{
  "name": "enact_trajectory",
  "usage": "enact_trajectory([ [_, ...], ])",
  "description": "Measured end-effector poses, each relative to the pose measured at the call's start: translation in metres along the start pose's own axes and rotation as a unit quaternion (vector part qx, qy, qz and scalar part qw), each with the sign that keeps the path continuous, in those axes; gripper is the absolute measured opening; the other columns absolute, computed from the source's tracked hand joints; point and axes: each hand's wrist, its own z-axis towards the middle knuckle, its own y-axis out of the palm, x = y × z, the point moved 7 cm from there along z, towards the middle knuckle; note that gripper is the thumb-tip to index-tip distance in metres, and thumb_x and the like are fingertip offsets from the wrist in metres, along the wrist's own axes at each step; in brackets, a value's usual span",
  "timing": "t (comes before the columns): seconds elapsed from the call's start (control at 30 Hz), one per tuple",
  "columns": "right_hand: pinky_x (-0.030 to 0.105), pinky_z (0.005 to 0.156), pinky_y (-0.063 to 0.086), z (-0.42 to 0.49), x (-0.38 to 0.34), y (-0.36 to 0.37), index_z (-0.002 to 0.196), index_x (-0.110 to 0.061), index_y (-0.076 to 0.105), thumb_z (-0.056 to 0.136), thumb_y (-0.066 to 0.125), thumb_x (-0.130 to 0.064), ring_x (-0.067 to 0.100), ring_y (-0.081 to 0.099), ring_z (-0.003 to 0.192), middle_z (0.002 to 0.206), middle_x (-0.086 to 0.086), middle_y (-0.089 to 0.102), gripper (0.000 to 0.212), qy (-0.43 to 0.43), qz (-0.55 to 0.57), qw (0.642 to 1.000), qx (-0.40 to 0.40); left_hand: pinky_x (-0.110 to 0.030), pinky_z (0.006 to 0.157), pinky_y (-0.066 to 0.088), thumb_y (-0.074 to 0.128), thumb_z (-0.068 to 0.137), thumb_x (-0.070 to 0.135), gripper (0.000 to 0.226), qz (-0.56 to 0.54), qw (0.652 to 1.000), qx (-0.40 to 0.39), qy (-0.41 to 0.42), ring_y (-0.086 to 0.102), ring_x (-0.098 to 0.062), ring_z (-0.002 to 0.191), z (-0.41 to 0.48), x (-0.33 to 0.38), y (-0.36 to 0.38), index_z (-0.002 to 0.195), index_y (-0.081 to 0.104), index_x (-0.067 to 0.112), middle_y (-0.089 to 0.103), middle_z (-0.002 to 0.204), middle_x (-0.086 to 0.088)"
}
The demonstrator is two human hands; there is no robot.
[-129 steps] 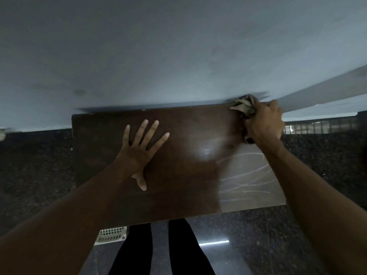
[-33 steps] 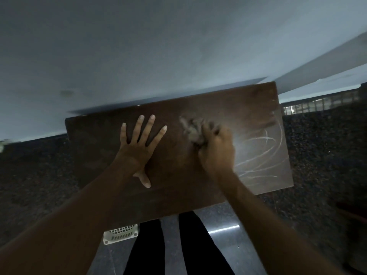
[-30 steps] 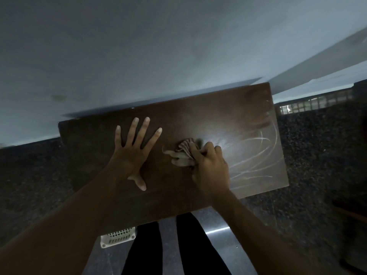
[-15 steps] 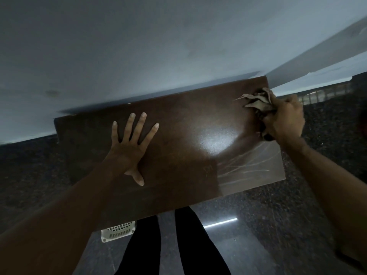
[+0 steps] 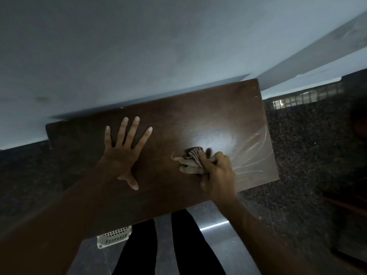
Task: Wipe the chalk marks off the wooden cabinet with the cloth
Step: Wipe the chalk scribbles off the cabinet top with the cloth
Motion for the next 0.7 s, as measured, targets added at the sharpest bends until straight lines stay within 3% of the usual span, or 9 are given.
enact_trajectory([
  [0.07,0.03,0.052,0.041,0.013,0.015,-0.015,0.13,-0.031,0.064,0.073,0.076,-0.012,0.022,0.049,0.084,0.095,0.0,0.048,0.061,-0.011,-0.011,1.0,-0.008,-0.068,0.096,-0.031,0.087,0.036,0.079,0.18,-0.003,1.0,-0.006,-0.003,-0.07,-0.034,0.116,-0.001,0.001,0.001,0.13,-0.059,0.03,-0.068,0.136,-0.013],
  [0.13,0.037,0.057,0.047,0.034,0.045,-0.037,0.136,-0.034,0.058,0.082,0.071,-0.013,0.024,0.049,0.086,0.098,0.001,0.045,0.059,0.043,-0.022,0.999,0.015,-0.068,0.096,-0.032,0.088,0.036,0.078,0.18,-0.009,1.0,-0.012,-0.006,-0.071,-0.033,0.114,-0.001,0.0,0.001,0.131,-0.057,0.03,-0.07,0.134,-0.012],
  [0.23,0.033,0.067,0.04,0.076,0.1,-0.081,0.134,-0.023,0.062,0.083,0.064,-0.007,0.03,0.05,0.091,0.107,0.012,0.046,0.054,0.185,-0.044,0.978,0.084,-0.069,0.095,-0.03,0.086,0.036,0.08,0.179,0.001,1.0,-0.021,-0.012,-0.071,-0.034,0.113,-0.002,-0.001,0.002,0.131,-0.057,0.029,-0.069,0.134,-0.013],
  [0.3,0.031,0.072,0.036,0.104,0.118,-0.103,0.127,-0.012,0.065,0.08,0.061,-0.012,0.035,0.052,0.098,0.111,0.017,0.049,0.048,0.226,-0.06,0.967,0.099,-0.068,0.094,-0.031,0.085,0.035,0.081,0.18,0.003,1.0,-0.023,-0.014,-0.071,-0.034,0.114,-0.003,-0.002,0.003,0.132,-0.056,0.029,-0.069,0.135,-0.014],
  [0.4,0.035,0.075,0.042,0.141,0.114,-0.121,0.125,-0.009,0.067,0.072,0.053,-0.022,0.041,0.055,0.104,0.114,0.021,0.05,0.056,0.23,-0.035,0.964,0.127,-0.068,0.093,-0.032,0.085,0.034,0.081,0.18,0.003,1.0,-0.02,-0.009,-0.071,-0.034,0.114,-0.003,-0.001,0.002,0.132,-0.057,0.029,-0.069,0.135,-0.014],
  [0.5,0.04,0.088,0.049,0.16,0.099,-0.123,0.134,-0.016,0.063,0.08,0.058,-0.013,0.04,0.053,0.108,0.121,0.019,0.049,0.054,0.238,-0.007,0.956,0.172,-0.068,0.093,-0.032,0.087,0.034,0.08,0.18,0.002,1.0,-0.019,-0.009,-0.07,-0.034,0.115,-0.002,-0.001,0.001,0.131,-0.057,0.03,-0.069,0.134,-0.013],
  [0.57,0.04,0.087,0.05,0.162,0.091,-0.12,0.133,-0.011,0.062,0.082,0.057,-0.012,0.038,0.052,0.108,0.121,0.018,0.048,0.051,0.245,-0.013,0.951,0.187,-0.07,0.097,-0.03,0.087,0.036,0.079,0.18,0.0,1.0,-0.021,-0.012,-0.068,-0.036,0.119,-0.002,0.0,0.0,0.13,-0.058,0.03,-0.068,0.135,-0.014],
  [0.63,0.042,0.085,0.052,0.156,0.085,-0.111,0.125,-0.002,0.062,0.083,0.059,-0.01,0.036,0.05,0.105,0.117,0.018,0.047,0.044,0.216,-0.028,0.963,0.159,-0.071,0.104,-0.025,0.088,0.037,0.078,0.18,0.0,1.0,-0.021,-0.015,-0.062,-0.039,0.127,-0.002,0.001,0.0,0.13,-0.058,0.03,-0.068,0.136,-0.014],
  [0.7,0.044,0.08,0.052,0.139,0.083,-0.1,0.126,-0.005,0.061,0.083,0.062,-0.009,0.032,0.049,0.099,0.109,0.012,0.044,0.043,0.178,-0.037,0.975,0.125,-0.07,0.1,-0.028,0.088,0.037,0.078,0.179,-0.001,1.0,-0.022,-0.014,-0.06,-0.04,0.128,-0.002,0.001,0.001,0.13,-0.058,0.03,-0.069,0.135,-0.014],
])
